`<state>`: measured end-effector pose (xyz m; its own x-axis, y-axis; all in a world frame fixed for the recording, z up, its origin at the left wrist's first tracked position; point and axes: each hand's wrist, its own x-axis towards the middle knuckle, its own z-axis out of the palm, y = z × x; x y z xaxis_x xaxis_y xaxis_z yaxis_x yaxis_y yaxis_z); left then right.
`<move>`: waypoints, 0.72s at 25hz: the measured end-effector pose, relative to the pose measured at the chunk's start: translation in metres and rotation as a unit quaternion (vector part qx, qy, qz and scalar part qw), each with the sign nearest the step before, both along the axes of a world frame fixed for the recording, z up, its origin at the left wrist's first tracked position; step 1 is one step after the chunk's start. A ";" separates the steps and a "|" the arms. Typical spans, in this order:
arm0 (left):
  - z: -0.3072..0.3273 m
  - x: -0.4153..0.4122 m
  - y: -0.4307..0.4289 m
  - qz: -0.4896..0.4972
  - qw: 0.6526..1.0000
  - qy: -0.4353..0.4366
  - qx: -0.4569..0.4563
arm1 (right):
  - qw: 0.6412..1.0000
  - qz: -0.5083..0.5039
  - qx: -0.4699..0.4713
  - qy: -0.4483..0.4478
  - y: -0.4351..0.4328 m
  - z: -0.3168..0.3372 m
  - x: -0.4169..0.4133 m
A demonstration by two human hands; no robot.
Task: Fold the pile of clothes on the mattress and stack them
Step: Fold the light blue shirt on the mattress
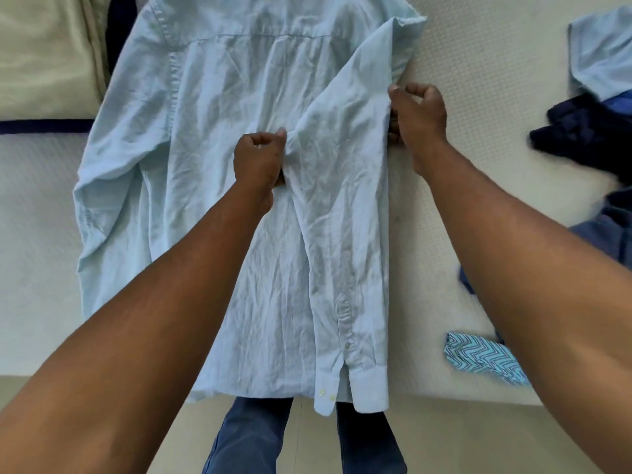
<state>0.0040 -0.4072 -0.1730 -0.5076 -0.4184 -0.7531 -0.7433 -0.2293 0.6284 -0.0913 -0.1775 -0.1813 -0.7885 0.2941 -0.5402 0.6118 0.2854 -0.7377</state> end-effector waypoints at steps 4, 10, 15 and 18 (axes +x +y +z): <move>0.007 0.049 0.021 -0.079 0.996 -0.014 0.050 | 0.993 0.094 -0.016 -0.066 0.015 0.010 0.066; -0.003 0.086 0.026 -0.049 0.999 0.007 -0.016 | 0.997 0.051 0.000 -0.055 0.031 0.008 0.130; 0.000 0.154 0.045 -0.147 0.988 -0.048 0.029 | 0.978 0.173 -0.010 -0.115 0.047 0.017 0.197; -0.005 0.185 0.052 -0.127 0.990 -0.045 -0.028 | 0.983 0.161 0.047 -0.079 0.055 0.012 0.235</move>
